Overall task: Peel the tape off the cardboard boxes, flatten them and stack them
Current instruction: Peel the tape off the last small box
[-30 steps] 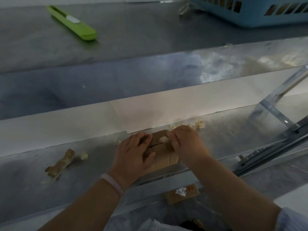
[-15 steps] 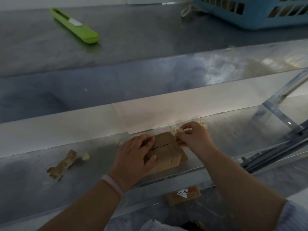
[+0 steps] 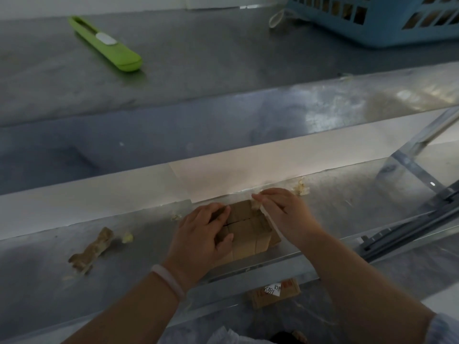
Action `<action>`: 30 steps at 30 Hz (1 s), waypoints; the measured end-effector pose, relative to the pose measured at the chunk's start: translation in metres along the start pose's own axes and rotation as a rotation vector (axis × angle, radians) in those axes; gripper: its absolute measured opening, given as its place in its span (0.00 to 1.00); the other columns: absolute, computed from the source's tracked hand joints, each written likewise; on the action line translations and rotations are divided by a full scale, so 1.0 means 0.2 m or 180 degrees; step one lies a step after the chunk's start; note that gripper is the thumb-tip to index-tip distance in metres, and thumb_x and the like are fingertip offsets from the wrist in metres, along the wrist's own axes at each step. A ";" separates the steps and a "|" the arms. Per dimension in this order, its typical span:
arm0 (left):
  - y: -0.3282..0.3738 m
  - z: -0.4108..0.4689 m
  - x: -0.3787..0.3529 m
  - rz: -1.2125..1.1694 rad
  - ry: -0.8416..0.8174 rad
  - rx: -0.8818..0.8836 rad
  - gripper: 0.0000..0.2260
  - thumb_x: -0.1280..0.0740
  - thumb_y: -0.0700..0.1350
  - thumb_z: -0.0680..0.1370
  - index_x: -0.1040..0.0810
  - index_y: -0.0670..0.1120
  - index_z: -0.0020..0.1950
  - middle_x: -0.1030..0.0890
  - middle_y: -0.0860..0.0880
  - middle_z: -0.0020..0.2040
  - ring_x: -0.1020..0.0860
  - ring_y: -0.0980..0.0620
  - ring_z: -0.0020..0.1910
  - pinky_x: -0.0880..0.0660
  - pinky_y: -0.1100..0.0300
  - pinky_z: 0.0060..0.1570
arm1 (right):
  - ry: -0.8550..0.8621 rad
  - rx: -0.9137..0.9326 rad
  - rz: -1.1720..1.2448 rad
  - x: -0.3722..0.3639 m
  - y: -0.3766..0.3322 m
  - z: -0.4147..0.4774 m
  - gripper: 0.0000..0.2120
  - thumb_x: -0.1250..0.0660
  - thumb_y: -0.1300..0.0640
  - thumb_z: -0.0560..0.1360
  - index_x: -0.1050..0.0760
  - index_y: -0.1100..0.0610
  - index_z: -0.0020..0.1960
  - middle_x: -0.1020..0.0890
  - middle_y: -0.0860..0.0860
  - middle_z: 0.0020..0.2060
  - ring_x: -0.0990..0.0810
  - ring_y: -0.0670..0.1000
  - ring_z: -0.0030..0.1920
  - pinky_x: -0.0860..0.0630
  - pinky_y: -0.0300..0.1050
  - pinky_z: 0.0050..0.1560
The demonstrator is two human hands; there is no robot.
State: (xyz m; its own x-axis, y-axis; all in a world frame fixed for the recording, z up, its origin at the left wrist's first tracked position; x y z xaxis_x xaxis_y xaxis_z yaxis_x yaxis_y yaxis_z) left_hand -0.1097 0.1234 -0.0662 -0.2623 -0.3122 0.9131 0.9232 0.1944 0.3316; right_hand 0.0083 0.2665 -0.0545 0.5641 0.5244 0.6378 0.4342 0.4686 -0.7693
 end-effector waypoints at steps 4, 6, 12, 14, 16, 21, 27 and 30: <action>0.00 -0.01 0.00 -0.0058 0.0029 -0.0008 0.26 0.40 0.59 0.74 0.26 0.48 0.68 0.27 0.50 0.65 0.28 0.49 0.63 0.28 0.47 0.60 | 0.0024 -0.0544 0.0614 0.01 0.08 0.03 0.12 0.25 0.53 0.71 0.20 0.45 0.53 0.17 0.42 0.45 0.18 0.41 0.47 0.21 0.43 0.56; 0.00 -0.01 0.00 -0.0074 0.0033 0.0016 0.26 0.41 0.59 0.74 0.27 0.48 0.69 0.27 0.51 0.66 0.28 0.50 0.63 0.28 0.48 0.61 | -0.0268 -0.0735 0.0637 -0.02 0.12 0.06 0.20 0.25 0.51 0.71 0.23 0.47 0.61 0.18 0.44 0.47 0.19 0.43 0.50 0.21 0.45 0.57; 0.00 -0.01 0.01 -0.0124 0.0000 0.0059 0.28 0.42 0.60 0.74 0.29 0.46 0.70 0.27 0.50 0.66 0.28 0.50 0.64 0.29 0.47 0.62 | -0.0429 -0.0703 0.0650 -0.04 0.14 0.11 0.03 0.25 0.56 0.71 0.19 0.54 0.43 0.14 0.50 0.39 0.15 0.50 0.43 0.18 0.49 0.51; 0.01 -0.01 0.02 -0.0126 0.0004 0.0025 0.28 0.41 0.59 0.74 0.29 0.46 0.70 0.28 0.50 0.66 0.28 0.50 0.64 0.29 0.47 0.62 | -0.0258 -0.0906 0.1226 -0.04 0.17 0.10 0.03 0.26 0.61 0.72 0.19 0.57 0.44 0.15 0.54 0.39 0.15 0.52 0.43 0.18 0.44 0.45; 0.01 -0.01 0.02 -0.0141 0.0022 -0.0027 0.27 0.41 0.58 0.74 0.28 0.45 0.69 0.27 0.50 0.66 0.28 0.50 0.63 0.28 0.48 0.62 | -0.0115 -0.1099 0.1673 -0.06 0.19 0.08 0.03 0.28 0.63 0.73 0.20 0.60 0.46 0.15 0.56 0.41 0.15 0.52 0.42 0.19 0.40 0.41; 0.02 -0.01 0.03 -0.0208 0.0065 -0.0115 0.27 0.40 0.57 0.74 0.27 0.44 0.69 0.27 0.49 0.66 0.29 0.51 0.63 0.28 0.49 0.62 | 0.0110 -0.1194 0.1648 -0.10 0.21 0.10 0.01 0.30 0.59 0.75 0.20 0.56 0.45 0.16 0.52 0.39 0.17 0.50 0.41 0.20 0.43 0.43; 0.01 0.00 0.03 -0.0236 0.0098 -0.0182 0.27 0.39 0.56 0.74 0.27 0.43 0.68 0.26 0.48 0.65 0.28 0.50 0.62 0.27 0.48 0.60 | 0.0455 -0.0422 0.0080 -0.03 0.06 0.16 0.02 0.34 0.55 0.78 0.23 0.49 0.48 0.21 0.40 0.41 0.24 0.40 0.42 0.30 0.31 0.40; 0.02 0.00 0.03 -0.0232 0.0078 -0.0203 0.27 0.39 0.56 0.74 0.27 0.43 0.68 0.26 0.48 0.65 0.28 0.50 0.62 0.27 0.49 0.60 | 0.0310 -0.0986 0.1026 -0.09 0.17 0.19 0.03 0.31 0.56 0.75 0.20 0.52 0.49 0.17 0.47 0.42 0.20 0.47 0.45 0.21 0.45 0.50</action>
State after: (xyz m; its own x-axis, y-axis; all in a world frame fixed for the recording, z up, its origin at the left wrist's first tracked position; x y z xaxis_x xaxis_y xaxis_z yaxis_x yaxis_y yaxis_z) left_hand -0.1081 0.1221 -0.0593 -0.3233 -0.3463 0.8807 0.9180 0.1110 0.3806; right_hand -0.0145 0.2990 -0.0905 0.7617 0.5325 0.3691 0.4069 0.0501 -0.9121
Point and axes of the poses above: each hand's wrist, its own z-axis towards the middle knuckle, its own x-axis out of the back of the hand, y = z × x, the point moved 9 cm from there along z, towards the middle knuckle
